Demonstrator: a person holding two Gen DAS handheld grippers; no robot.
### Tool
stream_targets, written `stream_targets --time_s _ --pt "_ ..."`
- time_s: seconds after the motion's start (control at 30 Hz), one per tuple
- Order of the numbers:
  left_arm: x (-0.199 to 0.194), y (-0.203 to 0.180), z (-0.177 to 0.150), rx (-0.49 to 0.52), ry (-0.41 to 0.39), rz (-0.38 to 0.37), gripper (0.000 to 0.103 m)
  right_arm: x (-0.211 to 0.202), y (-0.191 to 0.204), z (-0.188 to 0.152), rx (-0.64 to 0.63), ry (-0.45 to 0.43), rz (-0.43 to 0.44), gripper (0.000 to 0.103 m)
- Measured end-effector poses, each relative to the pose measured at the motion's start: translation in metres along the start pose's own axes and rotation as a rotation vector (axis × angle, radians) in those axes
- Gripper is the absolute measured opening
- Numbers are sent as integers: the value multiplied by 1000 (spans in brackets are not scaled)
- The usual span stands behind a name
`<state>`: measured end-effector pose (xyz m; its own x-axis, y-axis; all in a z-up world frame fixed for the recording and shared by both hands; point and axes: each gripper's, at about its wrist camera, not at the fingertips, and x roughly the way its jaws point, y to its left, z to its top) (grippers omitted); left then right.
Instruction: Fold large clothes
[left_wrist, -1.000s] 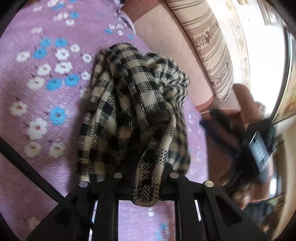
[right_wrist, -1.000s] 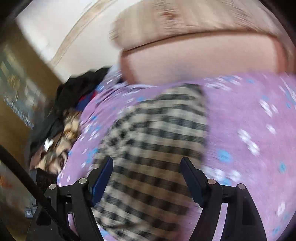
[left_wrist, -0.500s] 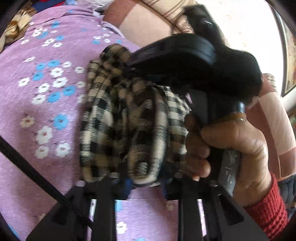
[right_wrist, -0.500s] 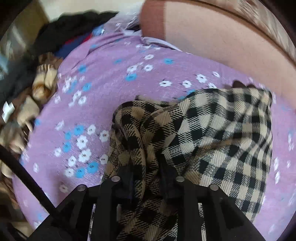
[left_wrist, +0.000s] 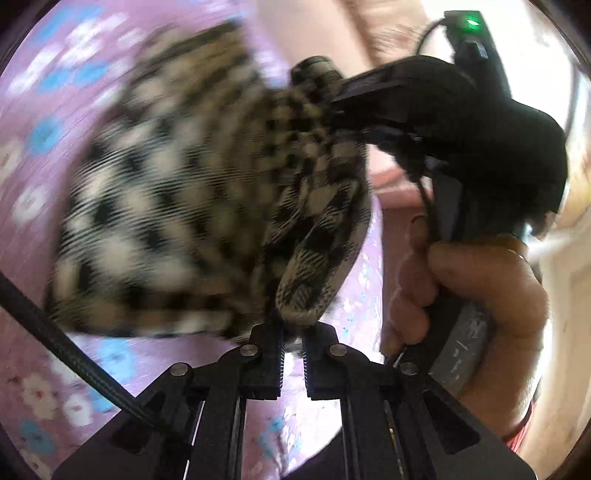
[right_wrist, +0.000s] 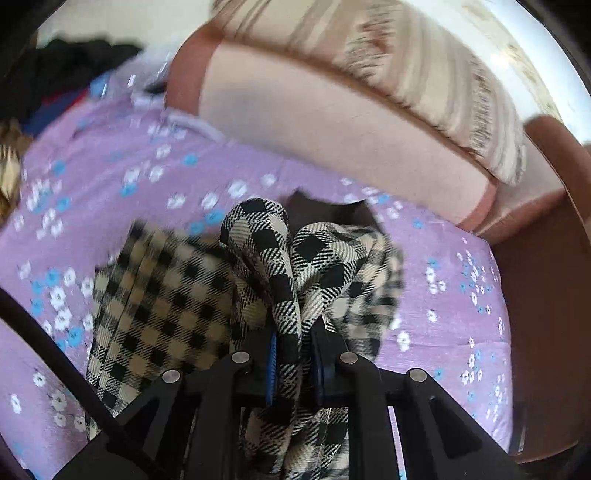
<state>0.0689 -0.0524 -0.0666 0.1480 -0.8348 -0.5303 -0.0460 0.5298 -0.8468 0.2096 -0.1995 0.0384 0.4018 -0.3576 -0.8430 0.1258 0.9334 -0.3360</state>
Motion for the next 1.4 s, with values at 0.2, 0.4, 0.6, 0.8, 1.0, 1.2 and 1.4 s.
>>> stream_targets --time_s 0.2,0.4,0.6,0.8,1.0,1.2,1.4 --pt "-34 23 -2 -15 -36 92 7 24 69 5 -46 79 46 18" --pt "-65 23 -13 56 -91 212 8 26 100 -1 -105 81 228 40" --pt "-81 20 1 75 -136 252 29 -17 44 -9 -72 -42 575 59" --pt "-76 -7 23 158 -261 352 46 -32 -57 -29 118 -147 588 66" --pt "-18 -48 43 281 -289 382 74 19 -113 -66 243 -93 543 66" --pt "-13 -50 48 292 -243 386 6 59 -150 -105 403 -46 603 66" --pt "-41 -41 33 292 -303 521 7 65 -147 -119 415 -75 720 76"
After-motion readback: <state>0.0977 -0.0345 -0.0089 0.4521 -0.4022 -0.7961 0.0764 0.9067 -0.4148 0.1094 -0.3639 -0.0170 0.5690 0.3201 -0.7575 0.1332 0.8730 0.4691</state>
